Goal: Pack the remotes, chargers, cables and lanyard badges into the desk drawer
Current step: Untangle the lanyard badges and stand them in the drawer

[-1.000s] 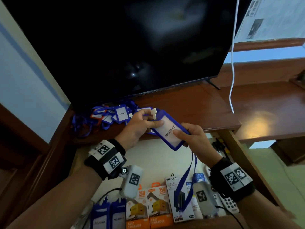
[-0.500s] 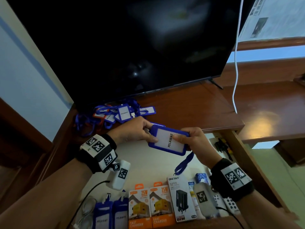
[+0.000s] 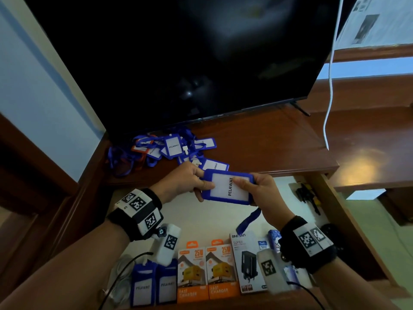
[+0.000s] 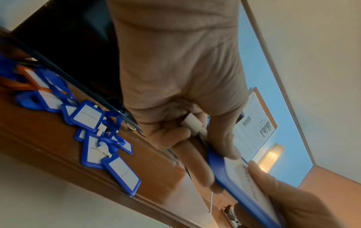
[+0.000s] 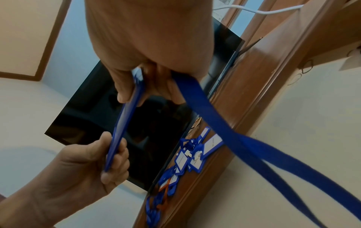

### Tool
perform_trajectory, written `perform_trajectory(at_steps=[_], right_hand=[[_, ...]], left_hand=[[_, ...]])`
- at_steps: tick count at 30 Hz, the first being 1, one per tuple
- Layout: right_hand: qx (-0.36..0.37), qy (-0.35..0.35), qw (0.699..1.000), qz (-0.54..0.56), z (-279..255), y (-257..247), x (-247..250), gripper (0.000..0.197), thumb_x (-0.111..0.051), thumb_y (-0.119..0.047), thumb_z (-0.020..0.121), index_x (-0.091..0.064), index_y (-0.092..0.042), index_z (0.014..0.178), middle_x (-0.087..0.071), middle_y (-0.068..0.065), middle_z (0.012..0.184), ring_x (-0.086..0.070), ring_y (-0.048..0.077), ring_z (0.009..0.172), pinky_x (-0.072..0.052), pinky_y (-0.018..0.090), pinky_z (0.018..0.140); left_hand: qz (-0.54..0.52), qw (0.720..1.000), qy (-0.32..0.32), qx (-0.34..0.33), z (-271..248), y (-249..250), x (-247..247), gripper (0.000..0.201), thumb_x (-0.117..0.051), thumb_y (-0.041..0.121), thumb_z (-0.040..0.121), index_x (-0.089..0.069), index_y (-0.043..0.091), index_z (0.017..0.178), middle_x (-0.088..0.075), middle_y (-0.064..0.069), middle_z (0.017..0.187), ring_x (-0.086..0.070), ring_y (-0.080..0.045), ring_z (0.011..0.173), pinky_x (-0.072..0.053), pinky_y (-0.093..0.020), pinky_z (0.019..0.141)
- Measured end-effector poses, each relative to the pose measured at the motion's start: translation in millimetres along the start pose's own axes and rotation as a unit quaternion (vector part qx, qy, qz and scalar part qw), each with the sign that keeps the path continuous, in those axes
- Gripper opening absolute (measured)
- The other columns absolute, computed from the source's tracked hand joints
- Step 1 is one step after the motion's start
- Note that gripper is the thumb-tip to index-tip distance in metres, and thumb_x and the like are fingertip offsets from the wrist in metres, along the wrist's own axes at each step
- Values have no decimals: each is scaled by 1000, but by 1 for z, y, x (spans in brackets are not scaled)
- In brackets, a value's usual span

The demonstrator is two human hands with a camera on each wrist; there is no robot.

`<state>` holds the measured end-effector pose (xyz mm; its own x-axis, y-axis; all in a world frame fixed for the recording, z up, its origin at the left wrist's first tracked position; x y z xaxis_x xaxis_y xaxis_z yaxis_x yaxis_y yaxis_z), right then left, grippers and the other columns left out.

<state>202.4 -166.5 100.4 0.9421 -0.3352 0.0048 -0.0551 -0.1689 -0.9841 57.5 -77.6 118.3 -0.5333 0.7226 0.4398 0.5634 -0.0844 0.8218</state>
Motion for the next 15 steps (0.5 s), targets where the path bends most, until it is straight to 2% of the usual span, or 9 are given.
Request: perform_trajectory(at_steps=[2,3,5,6,7,9,10,13,15], right_hand=[[3,-8,1000,-8,-1,1,-1,23,-64,-28,88,-65,-5,89,-63,-7,57,-52,5,44,-38,17,44],[9,-8,1000,-8,-1,0,0,25,-63,-29,88,-63,-4,82,-54,-9,48,-41,5,39,-32,17,41],[19,-2,1000,-17,-2,-1,2,33,-62,-29,89,-58,-3,70,-37,-10,43,-27,7,39,-26,20,41],[22,-2,999,-24,-2,-1,3,35,-62,-28,90,-57,-3,67,-34,-8,43,-24,8,41,-24,21,41],[24,-6,999,-32,-3,1,2,34,-61,-27,91,-57,-3,66,-32,-7,44,-24,9,41,-24,21,41],[25,-20,998,-54,-6,6,-1,32,-59,-22,93,-59,-6,64,-33,-6,45,-25,9,42,-25,21,42],[26,-30,997,-68,-7,8,-4,32,-58,-20,94,-60,-7,65,-34,-7,45,-26,9,42,-26,20,42],[33,-73,991,-110,-11,8,-18,29,-55,-18,95,-61,-8,68,-38,-11,43,-30,5,41,-28,17,42],[42,-102,986,-128,-13,2,-27,28,-53,-18,96,-62,-8,71,-40,-12,43,-32,2,41,-29,15,43]], left_hand=[[-36,998,48,-4,0,-1,11,21,-70,13,84,-70,-4,94,-69,-12,86,-63,-12,51,-49,-17,54],[-57,996,75,-8,0,-1,17,18,-70,12,83,-70,-4,91,-69,-13,85,-64,-17,55,-53,-23,61],[-108,986,130,-10,-2,-2,31,9,-69,11,83,-71,3,82,-71,-12,82,-64,-24,62,-55,-35,72],[-135,978,158,-10,-4,-4,38,7,-69,11,84,-70,5,80,-70,-11,80,-64,-21,59,-56,-31,68],[-157,971,182,-11,-6,-6,42,6,-68,11,85,-68,6,81,-70,-11,79,-63,-15,53,-54,-22,59],[-181,958,221,-13,-9,-11,48,6,-66,11,86,-66,5,84,-68,-10,79,-62,-7,48,-46,-12,47],[-182,954,237,-12,-9,-16,50,8,-67,12,86,-66,5,85,-69,-10,83,-64,-8,53,-47,-13,48],[-145,949,280,-13,-6,-26,52,15,-70,15,85,-67,2,92,-69,-11,98,-68,-16,74,-56,-24,58],[-100,951,292,-22,-4,-26,51,21,-70,17,85,-67,2,100,-68,-9,99,-67,-15,73,-56,-23,58]])
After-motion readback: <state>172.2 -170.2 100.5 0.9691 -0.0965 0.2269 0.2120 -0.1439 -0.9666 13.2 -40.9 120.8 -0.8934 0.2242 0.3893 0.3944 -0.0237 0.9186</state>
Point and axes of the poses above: each hand's wrist, its own z-axis towards the middle knuckle, its own x-axis out of the back of the hand, y = z × x, the point moved 10 cm from there along z, towards the middle knuckle
